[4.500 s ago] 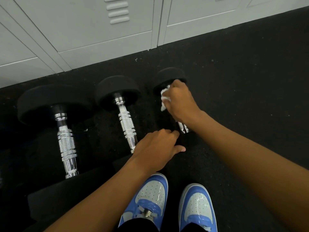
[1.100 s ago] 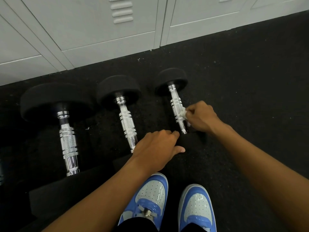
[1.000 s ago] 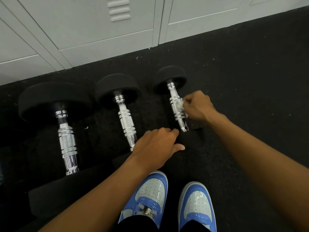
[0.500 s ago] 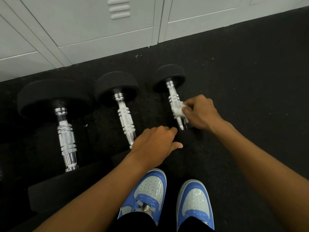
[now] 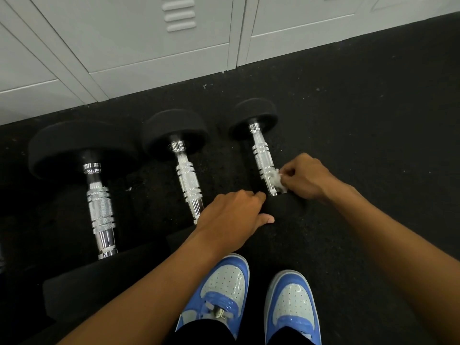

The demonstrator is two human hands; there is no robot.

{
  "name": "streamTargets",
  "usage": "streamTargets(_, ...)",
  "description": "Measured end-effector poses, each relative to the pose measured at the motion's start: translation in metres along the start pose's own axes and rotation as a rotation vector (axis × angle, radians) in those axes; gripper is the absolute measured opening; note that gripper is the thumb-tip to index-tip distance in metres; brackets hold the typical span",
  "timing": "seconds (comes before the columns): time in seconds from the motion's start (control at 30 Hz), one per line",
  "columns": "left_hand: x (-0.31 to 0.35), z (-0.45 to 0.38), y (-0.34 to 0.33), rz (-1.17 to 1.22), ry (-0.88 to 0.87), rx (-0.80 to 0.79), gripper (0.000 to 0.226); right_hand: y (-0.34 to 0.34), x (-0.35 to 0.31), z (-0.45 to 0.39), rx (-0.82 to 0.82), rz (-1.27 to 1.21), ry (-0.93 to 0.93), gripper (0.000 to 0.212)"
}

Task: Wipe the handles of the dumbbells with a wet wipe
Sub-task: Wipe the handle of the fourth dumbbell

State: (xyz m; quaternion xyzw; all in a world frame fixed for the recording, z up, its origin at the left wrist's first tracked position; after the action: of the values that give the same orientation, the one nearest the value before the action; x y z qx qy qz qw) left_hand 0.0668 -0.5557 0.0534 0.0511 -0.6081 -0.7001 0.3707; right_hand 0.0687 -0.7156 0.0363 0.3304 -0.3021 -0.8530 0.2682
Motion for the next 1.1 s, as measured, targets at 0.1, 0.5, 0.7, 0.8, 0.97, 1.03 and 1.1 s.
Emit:
streamTargets(0.1, 0.0, -0.001, 0.0, 0.009, 0.003, 0.008, 0.047, 0.006, -0.004, -0.005, 0.045, -0.071, -0.005, 0.018)
streamTargets(0.5, 0.0, 0.001, 0.002, -0.002, 0.0, 0.007, 0.047, 0.013, -0.004, 0.002, 0.027, -0.044, 0.02, 0.01)
streamTargets(0.7, 0.0, 0.001, 0.003, 0.001, -0.001, -0.002, 0.046, 0.005, -0.001, -0.001, -0.039, 0.057, -0.023, 0.006)
streamTargets(0.8, 0.0, 0.001, 0.003, 0.006, -0.007, 0.005, 0.045, 0.007, -0.005, -0.011, -0.098, 0.092, -0.062, 0.011)
streamTargets(0.97, -0.001, 0.001, 0.001, 0.01, -0.004, 0.013, 0.046, 0.015, -0.01, -0.011, 0.011, -0.014, -0.017, 0.004)
streamTargets(1.03, 0.0, 0.001, 0.002, 0.01, -0.005, 0.014, 0.045, 0.009, -0.005, -0.011, 0.025, -0.038, -0.041, 0.007)
streamTargets(1.1, 0.0, 0.001, 0.002, 0.016, -0.006, 0.014, 0.044, 0.004, -0.002, -0.015, -0.015, -0.046, -0.085, 0.014)
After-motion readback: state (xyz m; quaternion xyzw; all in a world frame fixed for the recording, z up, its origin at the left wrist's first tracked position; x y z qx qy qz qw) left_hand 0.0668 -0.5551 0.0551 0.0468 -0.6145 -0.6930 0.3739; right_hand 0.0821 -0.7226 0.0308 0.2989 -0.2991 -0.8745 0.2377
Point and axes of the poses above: each hand's wrist, its own z-axis away from the middle knuckle, its own y-axis out of the back of the hand, x = y × z, the point moved 5 cm from there along -z, towards the middle knuckle, and after that the axes turned 4 degrees about -z, right-handed, at the moved point
